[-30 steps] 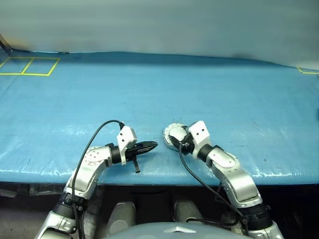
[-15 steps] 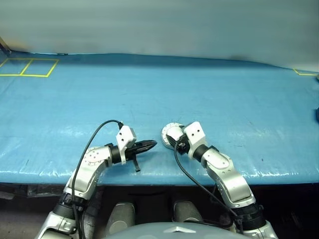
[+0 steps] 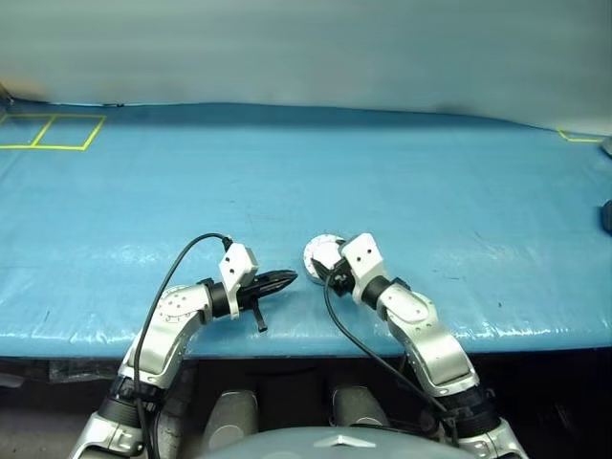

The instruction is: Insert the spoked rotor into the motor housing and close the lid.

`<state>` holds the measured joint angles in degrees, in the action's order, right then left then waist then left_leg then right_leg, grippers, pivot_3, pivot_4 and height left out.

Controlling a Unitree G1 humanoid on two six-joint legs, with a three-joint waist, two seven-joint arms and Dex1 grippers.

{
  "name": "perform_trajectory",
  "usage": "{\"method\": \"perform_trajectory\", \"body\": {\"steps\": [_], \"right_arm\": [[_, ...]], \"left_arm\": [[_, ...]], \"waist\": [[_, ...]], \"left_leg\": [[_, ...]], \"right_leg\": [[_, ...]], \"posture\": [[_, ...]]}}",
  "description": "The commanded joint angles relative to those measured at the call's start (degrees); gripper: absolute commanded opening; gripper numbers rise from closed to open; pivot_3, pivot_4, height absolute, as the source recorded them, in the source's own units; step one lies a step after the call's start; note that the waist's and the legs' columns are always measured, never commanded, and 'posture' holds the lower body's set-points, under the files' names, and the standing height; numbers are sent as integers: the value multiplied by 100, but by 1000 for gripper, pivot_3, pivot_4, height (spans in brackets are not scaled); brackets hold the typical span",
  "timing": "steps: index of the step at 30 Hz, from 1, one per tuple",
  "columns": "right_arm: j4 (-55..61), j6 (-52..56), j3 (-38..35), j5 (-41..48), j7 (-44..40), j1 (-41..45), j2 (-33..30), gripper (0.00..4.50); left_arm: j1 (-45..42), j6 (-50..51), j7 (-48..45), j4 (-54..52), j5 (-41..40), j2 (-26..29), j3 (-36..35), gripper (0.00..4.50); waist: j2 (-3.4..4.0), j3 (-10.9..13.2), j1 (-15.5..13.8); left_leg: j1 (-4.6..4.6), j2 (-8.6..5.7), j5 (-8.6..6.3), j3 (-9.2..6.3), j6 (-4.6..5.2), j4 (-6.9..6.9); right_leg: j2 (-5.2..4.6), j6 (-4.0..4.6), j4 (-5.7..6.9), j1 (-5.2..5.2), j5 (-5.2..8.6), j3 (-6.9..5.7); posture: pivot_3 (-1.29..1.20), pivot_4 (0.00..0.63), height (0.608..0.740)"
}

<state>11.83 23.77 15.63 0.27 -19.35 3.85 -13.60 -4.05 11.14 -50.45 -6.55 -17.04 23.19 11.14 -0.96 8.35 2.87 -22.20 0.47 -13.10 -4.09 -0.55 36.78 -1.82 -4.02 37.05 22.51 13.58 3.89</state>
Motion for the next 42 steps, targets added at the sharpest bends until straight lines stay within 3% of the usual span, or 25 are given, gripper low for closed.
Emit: {"method": "perform_trajectory", "body": {"steps": [1,12,19,28,42], "right_arm": [[-928,355,102,-263,112,-226,-89,3065],[114,817,-93,717,-902,-553,-447,3065],[821,1230,58,1099,-1270,-991,-797,3065],[600,1043,-92,800,-711,-937,-620,3065],[601,764,19,669,-703,-875,-642,3065]], "left_arm": [[16,-38,12,-244,-102,31,-130,0],[-563,-238,356,469,79,-386,-143,0],[-877,-334,4,851,98,-507,60,0],[-985,-426,-465,1228,267,-455,350,0],[-993,-750,-378,1624,987,-461,760,0]], "waist": [[-3,-3,-4],[-16,-11,-106],[-14,-22,-98],[-14,-21,-75],[-14,-37,-128]], "left_leg": [[14,3,-1,1,-1,-7],[33,-12,-8,20,-8,-47],[17,-19,-62,6,-25,-91],[27,-5,-107,-1,-29,-82],[64,-4,-101,-15,-35,-57]], "right_leg": [[1,1,-6,-6,1,0],[-58,-9,-27,-17,8,-1],[-26,8,-21,-13,25,-10],[-9,20,-22,-30,65,-16],[-4,13,-21,-84,104,-15]], "posture": [[0,150,740],[0,150,740],[0,150,740],[0,150,740],[0,150,740]]}}
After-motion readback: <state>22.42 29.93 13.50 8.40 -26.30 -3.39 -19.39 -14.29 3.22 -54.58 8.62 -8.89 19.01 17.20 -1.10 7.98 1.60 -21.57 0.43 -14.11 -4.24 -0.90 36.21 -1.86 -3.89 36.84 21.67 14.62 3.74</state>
